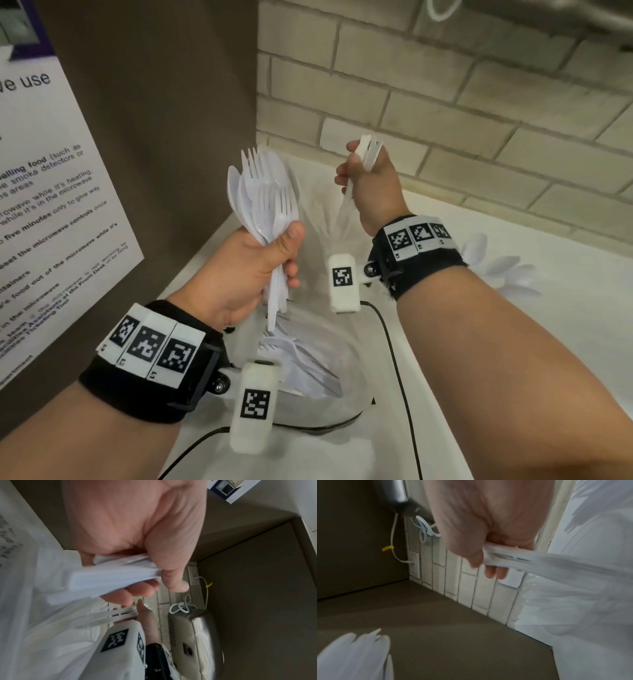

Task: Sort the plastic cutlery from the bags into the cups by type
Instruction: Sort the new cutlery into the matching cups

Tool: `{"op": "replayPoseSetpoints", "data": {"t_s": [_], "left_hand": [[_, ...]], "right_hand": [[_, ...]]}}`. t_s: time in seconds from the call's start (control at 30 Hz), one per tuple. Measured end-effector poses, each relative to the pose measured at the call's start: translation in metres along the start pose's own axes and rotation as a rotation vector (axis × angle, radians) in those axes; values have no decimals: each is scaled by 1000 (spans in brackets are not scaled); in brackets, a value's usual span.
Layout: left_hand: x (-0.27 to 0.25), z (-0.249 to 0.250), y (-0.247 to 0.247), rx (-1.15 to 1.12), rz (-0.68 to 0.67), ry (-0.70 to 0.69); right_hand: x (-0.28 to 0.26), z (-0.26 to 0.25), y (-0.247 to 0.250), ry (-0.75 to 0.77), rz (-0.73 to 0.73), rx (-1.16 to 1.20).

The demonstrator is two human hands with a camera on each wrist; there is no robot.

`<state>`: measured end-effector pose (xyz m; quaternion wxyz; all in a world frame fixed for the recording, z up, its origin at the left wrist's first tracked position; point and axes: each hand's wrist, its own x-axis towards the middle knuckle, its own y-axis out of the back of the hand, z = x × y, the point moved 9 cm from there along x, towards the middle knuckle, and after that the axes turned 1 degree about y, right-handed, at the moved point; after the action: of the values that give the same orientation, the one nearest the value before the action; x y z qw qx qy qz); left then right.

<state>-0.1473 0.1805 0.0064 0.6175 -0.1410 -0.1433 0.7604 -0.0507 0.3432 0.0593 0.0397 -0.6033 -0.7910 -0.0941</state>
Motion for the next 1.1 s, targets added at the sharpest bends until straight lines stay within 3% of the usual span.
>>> {"op": "replayPoseSetpoints", "data": {"t_s": [0.07,0.13,0.3,0.37,0.47,0.53,0.73,0.8,0.93,1.03,1.1], "left_hand": [[-1,-1,-2,-21,-15,9],[-1,-3,-4,-20,-26,16],[-3,-2,-11,35,7,-6],[-1,-2,-12,84,57,-17],[3,-2,-17,190,97,-40],[3,-3,-26,226,63,-46],[-2,-11,-38,43,-41,43],[-1,-16,-33,1,-19,97],[-1,-21,-26,-61,28,165],[-2,-19,-28,-80,11,168],[-2,-18,-30,-70,-19,173]], "right_hand": [[0,17,-1,-142,-49,-65],[-2,20,6,-183,-39,-93],[-34,-34,29,31,82,-143],[-60,-54,24,92,-1,-168],[-89,-53,2,37,-220,-406],[-97,-45,-4,11,-288,-543],[-102,-30,6,-78,-284,-429],[-102,-33,11,-44,-195,-374],[-99,-44,30,-19,37,-18],[-97,-42,22,0,-3,-20],[-98,-27,11,-94,-78,-9]]}}
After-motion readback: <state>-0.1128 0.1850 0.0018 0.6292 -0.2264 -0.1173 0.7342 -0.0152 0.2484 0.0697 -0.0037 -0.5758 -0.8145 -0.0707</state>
